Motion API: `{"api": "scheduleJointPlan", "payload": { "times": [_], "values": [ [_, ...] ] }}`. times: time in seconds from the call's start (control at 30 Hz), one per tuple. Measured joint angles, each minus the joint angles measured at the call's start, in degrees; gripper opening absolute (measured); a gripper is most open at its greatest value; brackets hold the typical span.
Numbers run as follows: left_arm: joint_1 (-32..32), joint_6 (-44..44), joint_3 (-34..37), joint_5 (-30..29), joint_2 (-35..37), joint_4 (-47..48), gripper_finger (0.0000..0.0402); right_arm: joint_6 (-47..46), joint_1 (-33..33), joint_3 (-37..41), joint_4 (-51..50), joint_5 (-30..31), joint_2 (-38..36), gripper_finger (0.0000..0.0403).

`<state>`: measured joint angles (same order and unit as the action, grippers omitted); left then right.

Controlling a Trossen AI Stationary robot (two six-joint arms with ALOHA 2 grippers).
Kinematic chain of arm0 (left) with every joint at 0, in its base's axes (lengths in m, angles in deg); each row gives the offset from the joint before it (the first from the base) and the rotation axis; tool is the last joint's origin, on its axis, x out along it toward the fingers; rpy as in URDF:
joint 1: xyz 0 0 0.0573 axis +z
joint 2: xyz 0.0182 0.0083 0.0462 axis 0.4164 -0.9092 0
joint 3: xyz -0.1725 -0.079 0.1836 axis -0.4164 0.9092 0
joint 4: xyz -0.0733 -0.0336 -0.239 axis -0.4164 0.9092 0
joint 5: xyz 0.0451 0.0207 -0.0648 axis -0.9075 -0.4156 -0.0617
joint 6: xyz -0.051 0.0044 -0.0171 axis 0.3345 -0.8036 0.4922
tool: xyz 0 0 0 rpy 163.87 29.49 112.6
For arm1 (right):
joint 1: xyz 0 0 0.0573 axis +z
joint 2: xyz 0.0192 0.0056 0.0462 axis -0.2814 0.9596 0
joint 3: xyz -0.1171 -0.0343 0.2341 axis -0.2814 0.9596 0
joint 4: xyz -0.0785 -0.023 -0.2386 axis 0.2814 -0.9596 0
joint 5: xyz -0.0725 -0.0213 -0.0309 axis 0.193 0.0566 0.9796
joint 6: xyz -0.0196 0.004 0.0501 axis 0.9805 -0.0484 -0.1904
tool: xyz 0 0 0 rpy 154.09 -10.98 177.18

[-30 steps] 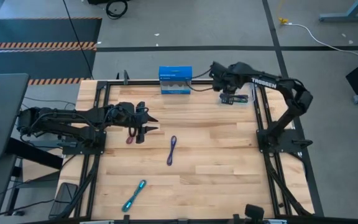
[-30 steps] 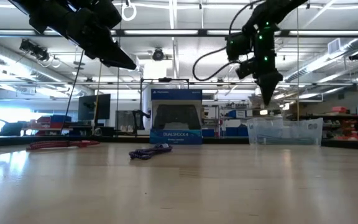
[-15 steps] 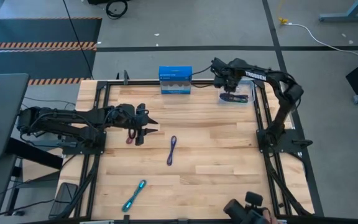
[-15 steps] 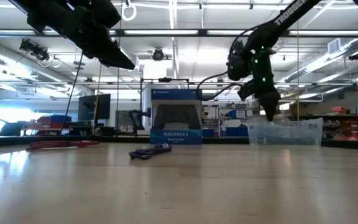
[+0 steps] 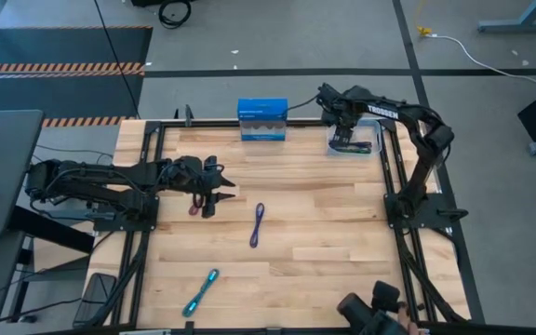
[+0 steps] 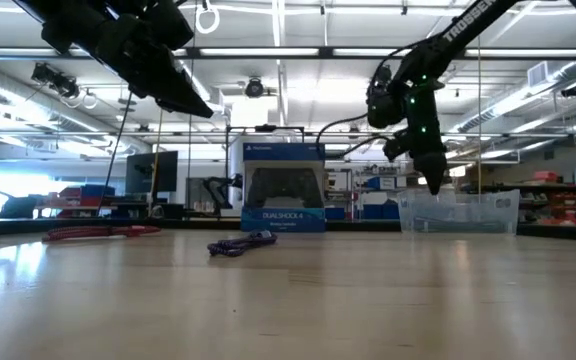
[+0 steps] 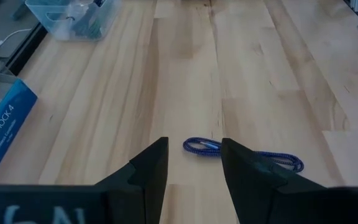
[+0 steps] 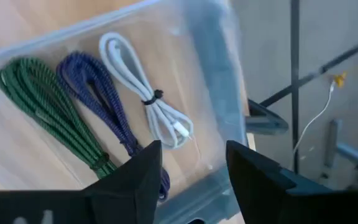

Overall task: Pick and place USB-C Cables
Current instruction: Put the pink charger cable into the bin

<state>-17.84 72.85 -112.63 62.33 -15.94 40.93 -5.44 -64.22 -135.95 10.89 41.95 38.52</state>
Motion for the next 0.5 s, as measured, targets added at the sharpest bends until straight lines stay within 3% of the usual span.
{"api": "scheduleJointPlan", "payload": {
  "times": [0.13,0.33,0.5],
  "values": [
    [0.0,0.0,0.0,-5.5,0.0,2.5,0.0158,-6.4,0.1,0.0,0.7,-3.9,-3.4,0.0187],
    [0.2,7.5,0.0,-23.6,0.0,5.8,0.0158,-13.1,2.0,0.0,3.8,-16.7,-8.4,0.0181],
    [0.2,13.4,0.0,-29.5,0.0,9.6,0.0158,-13.8,6.6,0.0,6.3,-18.9,-11.1,0.0181]
  ]
}}
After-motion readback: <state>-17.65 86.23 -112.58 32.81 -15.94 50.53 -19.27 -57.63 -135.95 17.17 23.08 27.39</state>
